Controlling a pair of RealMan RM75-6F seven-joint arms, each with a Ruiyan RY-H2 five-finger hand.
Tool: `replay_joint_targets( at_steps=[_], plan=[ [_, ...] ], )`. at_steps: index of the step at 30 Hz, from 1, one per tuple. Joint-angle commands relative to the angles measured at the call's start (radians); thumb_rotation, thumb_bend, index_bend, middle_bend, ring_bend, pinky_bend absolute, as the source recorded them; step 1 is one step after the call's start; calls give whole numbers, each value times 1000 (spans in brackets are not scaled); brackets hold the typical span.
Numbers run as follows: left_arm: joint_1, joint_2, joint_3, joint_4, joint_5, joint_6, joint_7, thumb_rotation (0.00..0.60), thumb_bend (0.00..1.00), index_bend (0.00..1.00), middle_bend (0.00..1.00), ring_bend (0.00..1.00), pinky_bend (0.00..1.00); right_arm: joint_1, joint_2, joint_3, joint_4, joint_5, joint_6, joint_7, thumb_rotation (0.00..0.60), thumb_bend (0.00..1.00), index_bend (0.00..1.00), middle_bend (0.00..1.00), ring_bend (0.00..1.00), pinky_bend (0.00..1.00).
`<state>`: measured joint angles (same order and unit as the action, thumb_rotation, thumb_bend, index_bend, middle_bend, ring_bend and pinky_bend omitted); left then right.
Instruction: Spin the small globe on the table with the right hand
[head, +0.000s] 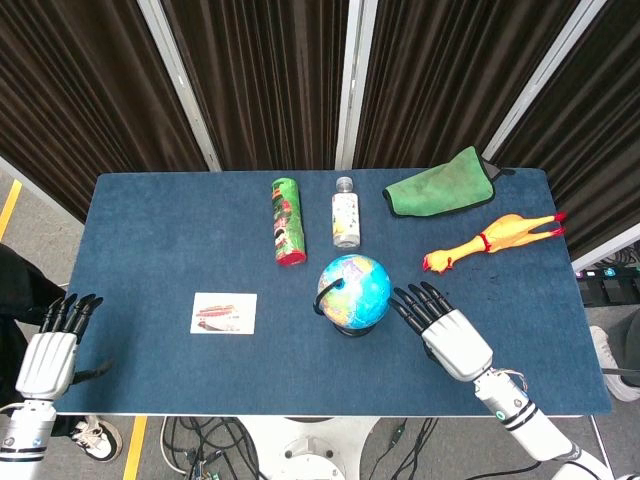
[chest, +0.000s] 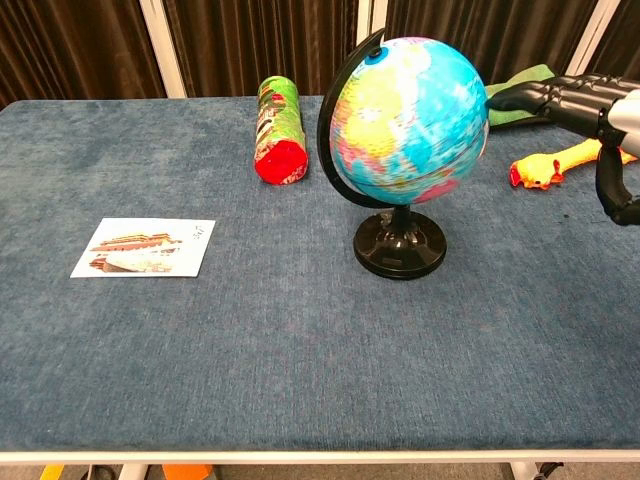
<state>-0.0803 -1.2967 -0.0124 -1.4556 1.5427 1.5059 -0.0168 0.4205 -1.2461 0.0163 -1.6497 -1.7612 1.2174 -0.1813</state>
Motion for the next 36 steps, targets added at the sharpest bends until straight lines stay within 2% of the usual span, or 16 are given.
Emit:
replay_joint_targets(
  at_steps=[1,5,9,15,20,24,29,36],
  plan=[
    [1,1,0,0,-2,0,1,600,0,103,90,0,66,26,3,33,33,56,-31,49,600,1000,0,0,0,0],
    [2,4,-1,0,-5,-1,-1,600,0,103,90,0,67,35,9,69,65,106,-24,83,600,1000,0,0,0,0],
    [0,3,-1,-1,-3,-1,0,600,0,103,90,0,67,26,27,80,75,128,0,116,600,1000,0,0,0,0],
    [-2,1,-1,-7,1,-1,10,600,0,103,90,0,67,-2,49,43,62,70,67,158,600,1000,0,0,0,0],
    [-3,1,1,-12,2,-4,15,600,0,103,90,0,67,-29,64,-10,35,-10,146,327,600,1000,0,0,0,0],
    [-4,2,2,-12,0,-8,16,600,0,103,90,0,67,-51,56,-40,47,-67,203,353,599,1000,0,0,0,0],
    [-3,-3,3,-7,-2,-10,12,600,0,103,90,0,67,-42,36,-73,36,-116,185,344,599,1000,0,0,0,0],
    [3,-5,4,7,-5,-3,-6,600,0,103,90,0,67,-15,-4,-62,45,-81,131,351,599,1000,0,0,0,0]
  ],
)
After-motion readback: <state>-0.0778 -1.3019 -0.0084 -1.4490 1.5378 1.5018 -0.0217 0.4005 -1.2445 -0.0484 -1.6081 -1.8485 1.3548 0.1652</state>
